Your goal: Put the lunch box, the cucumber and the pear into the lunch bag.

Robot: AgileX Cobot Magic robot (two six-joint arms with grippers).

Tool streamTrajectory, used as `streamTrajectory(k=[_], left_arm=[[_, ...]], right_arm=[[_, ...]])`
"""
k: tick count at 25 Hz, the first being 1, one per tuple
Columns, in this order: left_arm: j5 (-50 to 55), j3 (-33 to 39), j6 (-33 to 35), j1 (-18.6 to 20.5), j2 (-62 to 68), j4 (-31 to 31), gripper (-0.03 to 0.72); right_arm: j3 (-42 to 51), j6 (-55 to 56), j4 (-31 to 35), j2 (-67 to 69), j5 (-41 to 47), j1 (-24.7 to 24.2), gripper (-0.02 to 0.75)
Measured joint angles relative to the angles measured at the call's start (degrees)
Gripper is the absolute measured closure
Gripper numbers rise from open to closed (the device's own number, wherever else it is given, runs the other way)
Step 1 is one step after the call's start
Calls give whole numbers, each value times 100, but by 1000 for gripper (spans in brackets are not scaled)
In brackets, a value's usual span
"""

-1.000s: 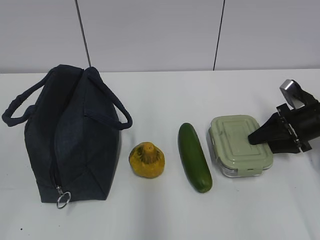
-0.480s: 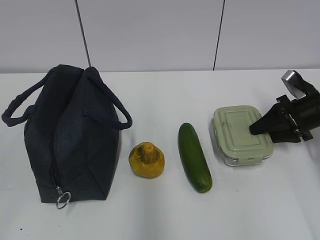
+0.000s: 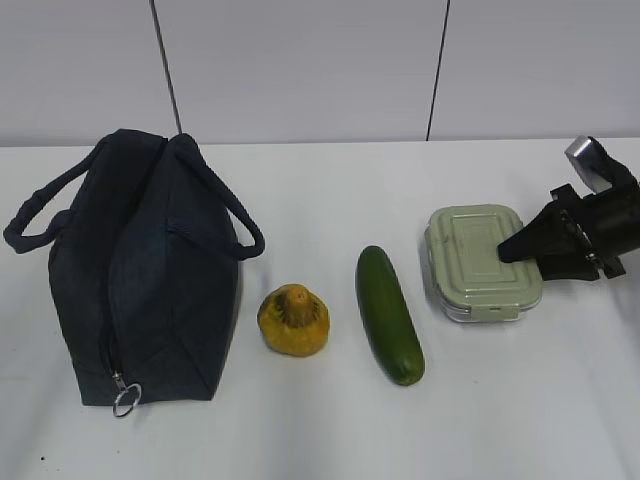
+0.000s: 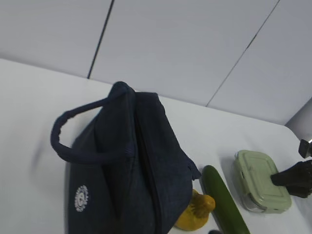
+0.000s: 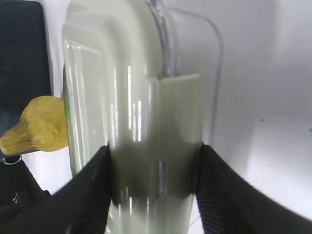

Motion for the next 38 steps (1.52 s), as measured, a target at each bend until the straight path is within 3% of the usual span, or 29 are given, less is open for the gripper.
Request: streamTrajectory(k=[4,10,20,24,28,34,38], left_arm=[[-455,0,795,-44,1422,-1057,332],[-581,-148,1668,-101,3223,-1940,316],[-607,-347,2870,-108,4737,-2396,316],[-681,-347,3007,-108,5013,-2479,320],[-707,-352,3019,-108,5435,-2530,417],[-740,-391,3042,-108,5869,-2682,673],[-735,-391,3274,-112,5915,-3027,698]], right_arm=[[0,0,177,0,-77,0,361],[0,9,467,0,-128,0,362],[0,23,570,0,-145,0,362],[0,23,592,0,-168,0,363],[0,23,663,0,-172,0,363],[-25,156,809,0,-172,0,363],[-97,217,809,-89,-172,0,363]])
